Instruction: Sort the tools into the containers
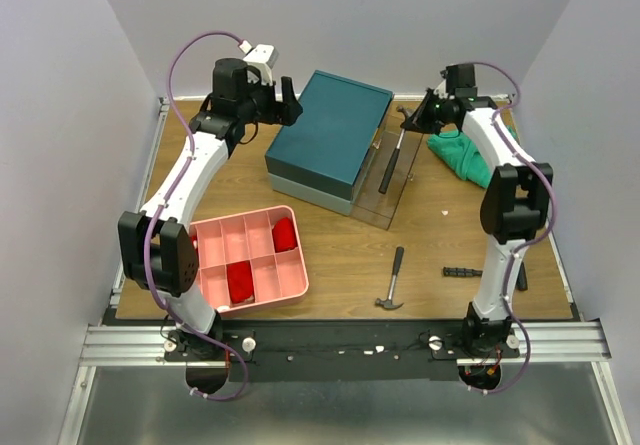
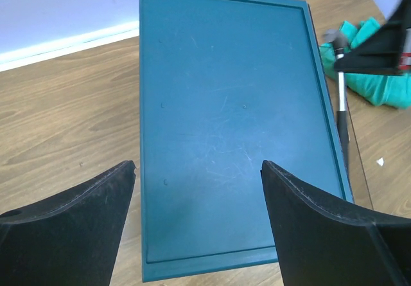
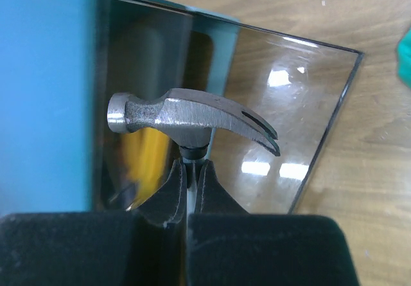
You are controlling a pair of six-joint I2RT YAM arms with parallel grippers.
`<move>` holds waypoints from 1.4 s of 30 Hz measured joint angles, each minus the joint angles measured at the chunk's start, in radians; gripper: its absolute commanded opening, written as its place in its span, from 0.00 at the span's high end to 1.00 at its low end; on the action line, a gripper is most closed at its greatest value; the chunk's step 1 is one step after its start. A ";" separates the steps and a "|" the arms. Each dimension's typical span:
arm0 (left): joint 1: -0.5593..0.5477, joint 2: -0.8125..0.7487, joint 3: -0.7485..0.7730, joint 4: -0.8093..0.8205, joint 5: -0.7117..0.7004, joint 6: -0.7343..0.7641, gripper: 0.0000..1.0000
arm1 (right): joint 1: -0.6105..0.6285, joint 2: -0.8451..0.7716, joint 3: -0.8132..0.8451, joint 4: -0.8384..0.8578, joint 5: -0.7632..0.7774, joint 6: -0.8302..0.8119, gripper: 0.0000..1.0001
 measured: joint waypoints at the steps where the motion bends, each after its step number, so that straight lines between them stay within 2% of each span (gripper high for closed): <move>1: -0.006 0.000 0.000 -0.003 -0.002 0.007 0.10 | 0.003 0.033 0.012 0.000 0.000 0.003 0.99; 3: -0.014 0.000 0.000 -0.007 -0.007 0.021 0.09 | 0.013 0.083 0.027 -0.005 0.000 0.003 1.00; 6: -0.024 0.000 0.000 -0.009 -0.018 0.038 0.09 | 0.025 0.117 0.047 -0.018 0.000 0.003 0.76; 7: -0.026 0.000 0.000 -0.010 -0.020 0.042 0.09 | 0.028 0.120 0.051 -0.019 0.000 0.001 0.65; 10: -0.028 0.000 0.000 -0.014 -0.025 0.050 0.09 | 0.036 0.119 0.064 -0.016 -0.005 -0.008 0.52; 13: -0.029 0.000 0.003 -0.016 -0.028 0.051 0.09 | 0.040 0.114 0.062 -0.015 -0.012 -0.008 0.44; 17: -0.035 0.005 0.023 -0.016 -0.029 0.050 0.09 | 0.039 0.064 0.016 -0.029 -0.022 -0.034 0.39; 22: -0.038 0.008 0.038 -0.013 -0.030 0.050 0.09 | 0.015 -0.085 -0.073 -0.053 -0.034 -0.172 0.32; 28: -0.039 0.008 0.038 -0.013 -0.034 0.051 0.09 | -0.113 -0.363 -0.214 -0.142 -0.137 -0.733 0.29; 29: -0.039 0.008 0.037 -0.013 -0.034 0.052 0.09 | -0.148 -0.414 -0.262 -0.179 -0.156 -0.894 0.30; 30: -0.039 0.008 0.037 -0.013 -0.035 0.053 0.09 | -0.169 -0.437 -0.285 -0.205 -0.160 -0.953 0.31; 33: -0.039 0.008 0.035 -0.013 -0.035 0.053 0.09 | -0.261 -0.459 -0.343 -0.367 -0.166 -1.295 0.31; 36: -0.039 0.008 0.035 -0.013 -0.035 0.053 0.09 | -0.336 -0.454 -0.438 -0.461 -0.132 -1.551 0.31; 39: -0.039 0.008 0.035 -0.012 -0.035 0.053 0.09 | -0.388 -0.483 -0.621 -0.491 -0.040 -1.788 0.31; 42: -0.039 0.008 0.034 -0.013 -0.035 0.053 0.09 | -0.402 -0.512 -0.722 -0.492 0.022 -1.915 0.31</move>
